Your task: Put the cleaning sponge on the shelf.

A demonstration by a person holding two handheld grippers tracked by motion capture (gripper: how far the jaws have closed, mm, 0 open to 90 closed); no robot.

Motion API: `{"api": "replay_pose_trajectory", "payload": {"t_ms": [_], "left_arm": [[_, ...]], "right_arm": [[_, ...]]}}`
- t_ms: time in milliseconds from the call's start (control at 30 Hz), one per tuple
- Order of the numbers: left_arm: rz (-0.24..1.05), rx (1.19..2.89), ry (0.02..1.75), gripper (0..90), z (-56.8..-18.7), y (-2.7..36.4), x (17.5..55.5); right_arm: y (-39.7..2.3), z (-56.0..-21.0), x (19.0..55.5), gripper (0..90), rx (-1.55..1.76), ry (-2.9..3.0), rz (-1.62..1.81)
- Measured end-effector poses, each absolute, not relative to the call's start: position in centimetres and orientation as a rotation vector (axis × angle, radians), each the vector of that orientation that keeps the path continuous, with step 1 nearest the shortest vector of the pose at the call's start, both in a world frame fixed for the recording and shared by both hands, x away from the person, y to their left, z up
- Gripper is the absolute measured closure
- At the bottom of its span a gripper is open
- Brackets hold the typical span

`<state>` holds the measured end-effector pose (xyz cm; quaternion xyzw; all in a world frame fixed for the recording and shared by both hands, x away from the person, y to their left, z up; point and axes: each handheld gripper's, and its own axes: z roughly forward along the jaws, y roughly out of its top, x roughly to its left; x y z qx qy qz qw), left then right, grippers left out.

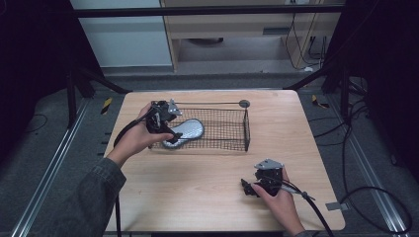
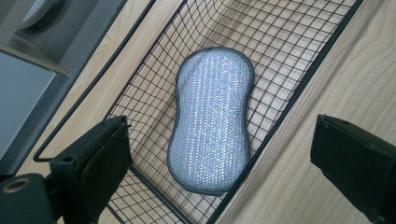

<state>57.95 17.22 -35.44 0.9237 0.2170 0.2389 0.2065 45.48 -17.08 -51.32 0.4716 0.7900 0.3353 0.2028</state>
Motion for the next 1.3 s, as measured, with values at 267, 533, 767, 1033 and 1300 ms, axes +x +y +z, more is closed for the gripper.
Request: {"api": "replay_pose_trajectory", "payload": {"t_ms": [267,533,767,1033,1300], "left_arm": [[0.664,2.528,0.644,4.6,-35.5,17.7,56.3],[0.667,2.494,0.663,4.6,-35.6,18.0,54.3],[0.644,2.477,0.674,4.7,-36.3,18.2,52.7],[0.637,2.447,0.7,4.8,-37.3,18.7,51.0],[0.624,2.442,0.724,4.8,-38.8,19.3,49.7]], "right_arm": [[-17.1,-51.3,45.5,0.4,1.318,2.204,0.936],[-17.1,-51.3,45.5,0.4,1.319,2.204,0.936],[-17.1,-51.3,45.5,0.4,1.319,2.204,0.935],[-17.1,-51.3,45.5,0.4,1.319,2.204,0.936],[-17.1,-51.3,45.5,0.4,1.318,2.204,0.935]]}}
